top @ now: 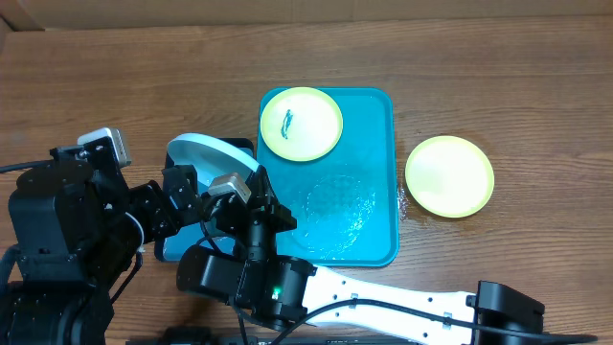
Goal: Clean dirty plates on tray and stack at the side
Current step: 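Tilt the lifted white plate over the black tray with the right gripper, then carry the white plate right and set it on the yellow plate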
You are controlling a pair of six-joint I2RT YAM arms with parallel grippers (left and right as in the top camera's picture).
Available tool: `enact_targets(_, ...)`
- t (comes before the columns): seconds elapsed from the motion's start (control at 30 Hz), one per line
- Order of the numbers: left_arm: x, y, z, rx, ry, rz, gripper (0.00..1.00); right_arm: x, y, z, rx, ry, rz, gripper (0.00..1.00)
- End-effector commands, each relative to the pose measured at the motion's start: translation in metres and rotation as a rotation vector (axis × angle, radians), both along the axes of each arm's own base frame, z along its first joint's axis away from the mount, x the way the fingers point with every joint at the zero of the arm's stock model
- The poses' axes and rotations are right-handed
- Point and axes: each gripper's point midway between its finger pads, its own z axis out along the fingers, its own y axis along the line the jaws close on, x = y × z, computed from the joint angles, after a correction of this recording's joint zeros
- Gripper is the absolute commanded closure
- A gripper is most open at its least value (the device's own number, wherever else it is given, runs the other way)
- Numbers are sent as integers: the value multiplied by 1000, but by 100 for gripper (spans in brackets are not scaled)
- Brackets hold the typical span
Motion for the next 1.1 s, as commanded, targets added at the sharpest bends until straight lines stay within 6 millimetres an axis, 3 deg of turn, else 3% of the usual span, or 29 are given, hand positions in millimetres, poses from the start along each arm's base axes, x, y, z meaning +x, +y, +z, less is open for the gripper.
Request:
enact_targets(0.0,1,2,7,-11,-22,17,0,0,-5,18,41,-30,-21,96)
enact_targets(0.47,1,2,7,-11,-22,17,0,7,-4,13,62,1,-11,96)
enact_targets(0.53,1,2,7,-11,-22,17,0,20,0,-5,125,101,35,96)
enact_targets(0.7,0,2,6,-10,-19,17,0,46,16,-73,447,611,190,96)
enact_targets(0.77,0,2,6,-10,-20,16,0,51,21,-79,591,809,291,96)
enact_targets(0.83,0,2,6,-11,-21,16,0,58,17,-68,711,934,387,96)
enact_targets(0.9,0,2,6,-11,-21,16,0,71,-2,-48,825,999,453,96)
enact_targets(0.97,1,2,7,-11,-22,16,0,90,-35,-31,899,993,432,96)
enact_targets(1.07,1,2,7,-10,-22,17,0,127,-119,-25,989,921,192,96)
